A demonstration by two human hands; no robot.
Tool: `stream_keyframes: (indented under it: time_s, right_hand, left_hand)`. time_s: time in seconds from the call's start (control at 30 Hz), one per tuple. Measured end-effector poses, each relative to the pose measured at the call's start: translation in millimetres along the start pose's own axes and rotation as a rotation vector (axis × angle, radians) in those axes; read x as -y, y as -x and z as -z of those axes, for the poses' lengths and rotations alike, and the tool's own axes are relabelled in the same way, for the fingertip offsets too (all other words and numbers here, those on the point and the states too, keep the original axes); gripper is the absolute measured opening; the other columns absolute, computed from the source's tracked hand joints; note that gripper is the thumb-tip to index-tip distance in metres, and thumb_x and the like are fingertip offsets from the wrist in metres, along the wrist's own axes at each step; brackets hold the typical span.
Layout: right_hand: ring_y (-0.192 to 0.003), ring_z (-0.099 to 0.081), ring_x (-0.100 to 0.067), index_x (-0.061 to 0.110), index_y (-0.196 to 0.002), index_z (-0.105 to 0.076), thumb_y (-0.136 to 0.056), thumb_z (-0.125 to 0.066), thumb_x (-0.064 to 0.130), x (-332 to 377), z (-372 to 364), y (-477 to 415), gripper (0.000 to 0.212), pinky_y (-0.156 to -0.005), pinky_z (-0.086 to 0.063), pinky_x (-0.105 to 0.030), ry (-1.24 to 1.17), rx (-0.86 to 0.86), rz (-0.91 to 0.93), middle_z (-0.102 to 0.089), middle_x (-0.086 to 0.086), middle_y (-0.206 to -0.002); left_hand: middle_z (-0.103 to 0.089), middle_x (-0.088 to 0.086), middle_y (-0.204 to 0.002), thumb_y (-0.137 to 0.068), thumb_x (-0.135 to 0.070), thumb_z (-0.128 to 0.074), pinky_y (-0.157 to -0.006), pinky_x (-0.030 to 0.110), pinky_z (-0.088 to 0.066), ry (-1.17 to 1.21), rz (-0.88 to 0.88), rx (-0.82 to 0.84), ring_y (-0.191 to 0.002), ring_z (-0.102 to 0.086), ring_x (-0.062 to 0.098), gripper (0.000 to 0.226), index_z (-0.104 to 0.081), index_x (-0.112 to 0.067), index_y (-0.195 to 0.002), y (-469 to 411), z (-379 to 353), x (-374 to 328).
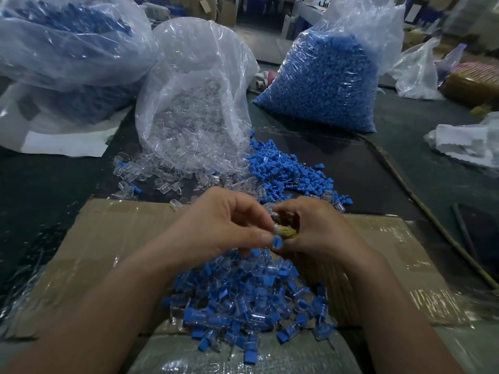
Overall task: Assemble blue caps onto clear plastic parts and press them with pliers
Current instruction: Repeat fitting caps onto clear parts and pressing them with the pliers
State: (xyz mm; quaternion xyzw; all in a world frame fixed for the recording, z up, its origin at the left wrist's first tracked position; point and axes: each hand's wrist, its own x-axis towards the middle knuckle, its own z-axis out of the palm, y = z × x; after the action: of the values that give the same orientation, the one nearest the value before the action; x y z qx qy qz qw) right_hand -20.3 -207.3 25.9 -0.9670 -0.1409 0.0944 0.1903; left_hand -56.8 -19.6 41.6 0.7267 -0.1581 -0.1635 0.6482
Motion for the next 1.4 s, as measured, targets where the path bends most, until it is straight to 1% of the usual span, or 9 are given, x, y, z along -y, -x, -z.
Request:
stream_keyframes:
  time_s: [0.23,0.37,0.43,0.5,0.7,0.93,1.07,1.27,1.4]
  right_hand:
    - [-0.099,-0.043,-0.009,0.033,-0.127,-0.048,-0.058,-0.081,0.044,-2.5,1.0,-0.1,0.078,-0.083,-0.036,-0.028,0.04,0.043,0.01,-0.046,0.012,-0.103]
    - [-0.1,-0.039,-0.007,0.034,-0.131,-0.044,-0.06,-0.08,0.042,-5.0,2.9,1.3,0.08,-0.082,-0.032,-0.026,-0.007,0.081,0.02,-0.042,0.014,-0.104]
    - [-0.101,-0.037,-0.007,0.035,-0.132,-0.043,-0.062,-0.08,0.042,-6.5,4.4,2.1,0.08,-0.082,-0.031,-0.026,-0.029,0.1,0.014,-0.041,0.014,-0.106]
    - [-0.103,-0.037,-0.007,0.036,-0.132,-0.043,-0.062,-0.079,0.043,-7.4,5.7,2.5,0.078,-0.082,-0.031,-0.027,-0.026,0.108,0.021,-0.041,0.015,-0.107]
    - [-0.103,-0.041,-0.006,0.037,-0.131,-0.044,-0.064,-0.078,0.044,-8.3,7.1,2.6,0.076,-0.082,-0.033,-0.026,-0.054,0.115,0.03,-0.043,0.016,-0.108]
    - [-0.097,-0.04,0.001,0.039,-0.129,-0.044,-0.065,-0.077,0.043,-12.2,6.6,2.0,0.072,-0.079,-0.033,-0.023,-0.12,0.137,0.016,-0.038,0.031,-0.095]
    - [-0.09,-0.043,0.008,0.04,-0.122,-0.049,-0.07,-0.073,0.042,-16.3,8.6,3.6,0.057,-0.069,-0.032,-0.016,-0.203,0.148,0.007,-0.042,0.033,-0.096]
    - [-0.076,-0.046,0.015,0.03,-0.101,-0.064,-0.087,-0.061,0.027,-23.1,11.0,-4.6,0.015,-0.061,-0.033,-0.003,-0.245,-0.315,-0.041,-0.05,0.03,-0.081]
    - [-0.072,-0.051,0.006,0.023,-0.096,-0.068,-0.089,-0.059,0.02,-32.1,9.4,-10.9,0.013,-0.061,-0.036,-0.007,-0.231,-0.478,-0.129,-0.057,0.021,-0.08]
  left_hand:
    - [-0.07,0.0,-0.07,-0.06,-0.02,-0.073,-0.059,0.016,-0.051,-0.035,-0.002,0.071,-0.062,-0.063,0.006,0.015,-0.071,-0.014,-0.073,3.6,2.4,-0.9]
    - [-0.067,0.002,-0.07,-0.067,-0.01,-0.072,-0.056,0.03,-0.055,0.048,0.118,-0.444,-0.063,-0.066,0.017,0.008,-0.07,-0.017,-0.071,-2.6,19.0,7.2]
    - [-0.063,-0.004,-0.068,-0.075,-0.006,-0.072,-0.065,0.032,-0.053,-0.321,0.119,-0.691,-0.064,-0.063,0.013,0.015,-0.07,-0.019,-0.081,-8.3,32.9,16.7]
    - [-0.061,-0.011,-0.075,-0.075,-0.009,-0.072,-0.074,0.027,-0.045,-0.606,0.102,-0.771,-0.068,-0.055,0.002,0.02,-0.07,-0.018,-0.093,-10.8,43.4,22.1]
    - [-0.06,0.001,-0.117,-0.079,-0.028,-0.068,-0.089,0.037,-0.039,-1.073,0.216,-0.588,-0.11,-0.05,0.023,0.034,-0.065,-0.023,-0.112,-18.4,45.3,34.5]
    - [-0.067,0.001,-0.1,-0.081,-0.027,-0.068,-0.089,0.041,-0.042,-1.061,0.194,-0.594,-0.099,-0.055,0.021,0.018,-0.071,-0.02,-0.097,-18.7,41.5,33.9]
    - [-0.059,-0.005,-0.086,-0.083,-0.018,-0.066,-0.075,0.031,-0.041,-0.866,0.088,-0.662,-0.076,-0.051,0.007,0.012,-0.068,-0.017,-0.095,-17.2,38.1,30.6]
    - [-0.051,-0.005,-0.1,-0.089,-0.002,-0.053,-0.085,0.022,-0.033,-0.745,-0.043,-0.577,-0.089,-0.047,0.006,0.031,-0.063,-0.018,-0.114,-16.0,25.8,23.7]
    - [-0.048,-0.006,-0.094,-0.087,-0.012,-0.06,-0.084,0.021,-0.033,-0.762,-0.042,-0.531,-0.082,-0.046,0.004,0.027,-0.064,-0.02,-0.112,-16.4,21.0,22.9]
